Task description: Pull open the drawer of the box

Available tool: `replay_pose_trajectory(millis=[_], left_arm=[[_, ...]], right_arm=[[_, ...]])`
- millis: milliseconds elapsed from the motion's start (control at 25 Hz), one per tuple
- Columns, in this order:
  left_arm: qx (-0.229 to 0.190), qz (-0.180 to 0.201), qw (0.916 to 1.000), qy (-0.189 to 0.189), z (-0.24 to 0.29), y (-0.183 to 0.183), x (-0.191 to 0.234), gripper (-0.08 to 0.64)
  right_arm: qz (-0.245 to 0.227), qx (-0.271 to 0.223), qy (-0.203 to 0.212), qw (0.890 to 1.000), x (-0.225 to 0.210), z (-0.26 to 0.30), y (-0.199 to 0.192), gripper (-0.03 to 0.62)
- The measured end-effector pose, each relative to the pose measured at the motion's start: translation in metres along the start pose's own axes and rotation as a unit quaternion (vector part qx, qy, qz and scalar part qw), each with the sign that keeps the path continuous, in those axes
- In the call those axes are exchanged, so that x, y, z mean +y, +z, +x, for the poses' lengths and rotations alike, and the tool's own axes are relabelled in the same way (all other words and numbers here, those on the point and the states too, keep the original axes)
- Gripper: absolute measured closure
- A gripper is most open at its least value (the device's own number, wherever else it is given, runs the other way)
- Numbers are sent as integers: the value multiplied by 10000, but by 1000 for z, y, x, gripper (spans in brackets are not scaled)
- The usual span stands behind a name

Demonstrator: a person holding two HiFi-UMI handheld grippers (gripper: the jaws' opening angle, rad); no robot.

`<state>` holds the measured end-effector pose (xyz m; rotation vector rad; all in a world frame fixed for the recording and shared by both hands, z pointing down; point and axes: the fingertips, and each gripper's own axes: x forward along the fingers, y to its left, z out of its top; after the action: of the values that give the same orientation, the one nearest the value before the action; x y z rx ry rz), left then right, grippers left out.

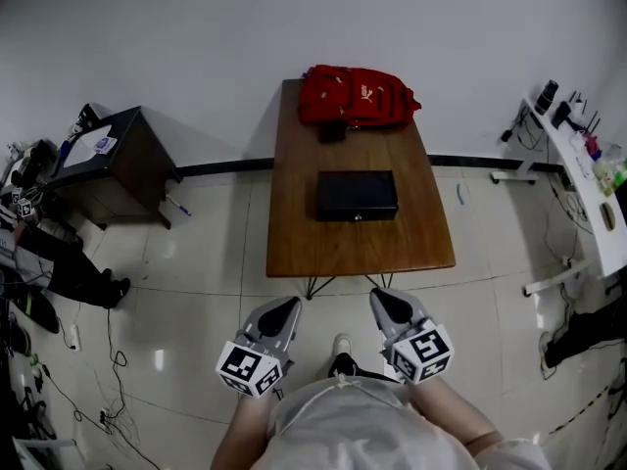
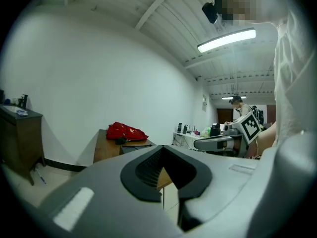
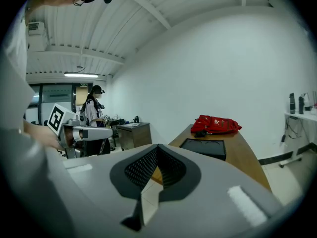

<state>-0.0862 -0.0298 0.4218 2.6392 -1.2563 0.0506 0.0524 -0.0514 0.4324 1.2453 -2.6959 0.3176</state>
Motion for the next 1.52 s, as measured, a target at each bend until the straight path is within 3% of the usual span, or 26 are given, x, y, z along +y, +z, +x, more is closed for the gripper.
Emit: replay_pose_trajectory(millis=[360, 760, 1200, 1360, 1520], left_arm=[[150, -274, 9994, 142, 93, 2, 57, 554], [431, -420, 9980, 202, 146, -3, 114, 554], [941, -789, 9924, -122, 200, -44, 161, 554], [1165, -904, 9887, -261, 212, -63, 168, 554], [1282, -1093, 9850, -365, 216, -83, 165, 554]], right_arm=[[-22, 359, -35, 9993, -96, 82, 4, 584], [325, 836, -137, 9959, -134, 143, -22, 584], [489, 1914, -931, 9759, -177, 213, -85, 584], [699, 2189, -1091, 9671, -188, 229, -115, 491], [942, 2325, -1160, 9610, -193, 237, -131, 491]])
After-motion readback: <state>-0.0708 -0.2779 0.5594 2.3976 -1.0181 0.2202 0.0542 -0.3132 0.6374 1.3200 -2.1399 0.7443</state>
